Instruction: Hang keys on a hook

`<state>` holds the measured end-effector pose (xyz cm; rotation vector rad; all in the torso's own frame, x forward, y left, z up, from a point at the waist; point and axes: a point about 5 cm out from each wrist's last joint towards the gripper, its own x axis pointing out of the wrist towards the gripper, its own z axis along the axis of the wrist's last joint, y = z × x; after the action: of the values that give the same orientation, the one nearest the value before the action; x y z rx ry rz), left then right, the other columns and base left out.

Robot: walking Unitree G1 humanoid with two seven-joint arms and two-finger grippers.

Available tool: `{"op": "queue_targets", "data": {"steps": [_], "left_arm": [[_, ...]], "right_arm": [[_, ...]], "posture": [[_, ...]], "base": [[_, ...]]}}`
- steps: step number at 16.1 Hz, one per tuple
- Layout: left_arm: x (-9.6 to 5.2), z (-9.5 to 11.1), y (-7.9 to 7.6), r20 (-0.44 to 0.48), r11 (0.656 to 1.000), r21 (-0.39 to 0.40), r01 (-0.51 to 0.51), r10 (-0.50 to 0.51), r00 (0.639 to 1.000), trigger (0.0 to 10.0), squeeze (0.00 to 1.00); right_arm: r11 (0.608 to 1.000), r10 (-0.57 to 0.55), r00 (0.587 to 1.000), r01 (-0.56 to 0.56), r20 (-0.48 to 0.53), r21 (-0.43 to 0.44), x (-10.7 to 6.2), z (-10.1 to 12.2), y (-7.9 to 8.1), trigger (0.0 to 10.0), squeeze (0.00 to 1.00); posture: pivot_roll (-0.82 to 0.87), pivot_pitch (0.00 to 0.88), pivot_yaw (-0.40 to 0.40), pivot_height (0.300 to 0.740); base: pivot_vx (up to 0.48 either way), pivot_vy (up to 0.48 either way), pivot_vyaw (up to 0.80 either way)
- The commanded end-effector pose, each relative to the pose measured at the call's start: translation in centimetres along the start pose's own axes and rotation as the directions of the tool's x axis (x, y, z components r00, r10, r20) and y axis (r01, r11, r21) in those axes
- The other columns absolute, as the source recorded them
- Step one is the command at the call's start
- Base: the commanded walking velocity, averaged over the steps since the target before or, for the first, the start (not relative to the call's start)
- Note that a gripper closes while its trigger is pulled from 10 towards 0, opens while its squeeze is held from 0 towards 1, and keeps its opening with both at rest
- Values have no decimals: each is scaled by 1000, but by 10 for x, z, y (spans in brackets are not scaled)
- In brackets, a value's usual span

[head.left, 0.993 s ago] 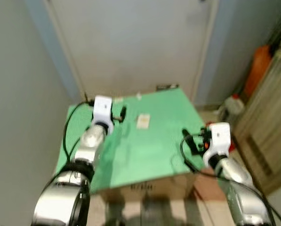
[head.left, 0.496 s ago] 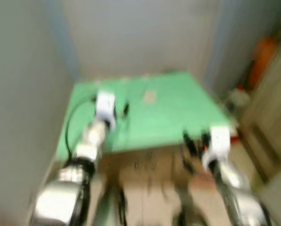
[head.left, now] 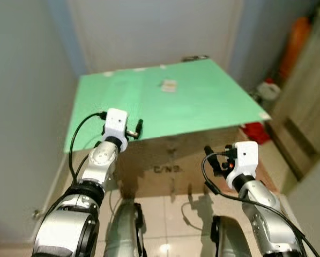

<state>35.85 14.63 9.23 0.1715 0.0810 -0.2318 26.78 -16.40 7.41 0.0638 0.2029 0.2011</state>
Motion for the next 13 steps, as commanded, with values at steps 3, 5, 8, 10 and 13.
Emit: {"op": "queue_targets", "data": {"steps": [3, 5, 8, 10, 13], "left_arm": [[9, 22, -3, 52, 993, 108, 51, -57, 997, 10000, 0], [13, 30, -6, 65, 988, 133, 76, -85, 994, 10000, 0], [16, 34, -8, 60, 985, 142, 97, -106, 993, 10000, 0], [17, 34, -11, 45, 982, 144, 119, -126, 991, 10000, 0], [18, 34, -3, 40, 997, 54, 59, -62, 997, 10000, 0]], "right_arm": [[1000, -2, 1000, 2, 15, -4, 2, 2, 0, 10000, 0], [1000, -3, 1000, 3, 15, -4, 2, 1, 1, 10000, 0], [1000, -4, 1000, 4, 12, 1, 1, 0, 2, 10000, 0], [1000, -5, 1000, 5, 11, 2, 0, -1, 2, 10000, 0], [1000, -5, 1000, 5, 8, 2, 0, -2, 1, 10000, 0]], "posture": [[-131, 0, 88, 574], [-133, 0, 93, 574], [-134, 0, 97, 574], [-135, 0, 99, 574], [-137, 0, 100, 574]], "base": [[440, 0, 0], [441, 0, 0], [447, 0, 0], [454, 0, 0], [384, 0, 0]]}}
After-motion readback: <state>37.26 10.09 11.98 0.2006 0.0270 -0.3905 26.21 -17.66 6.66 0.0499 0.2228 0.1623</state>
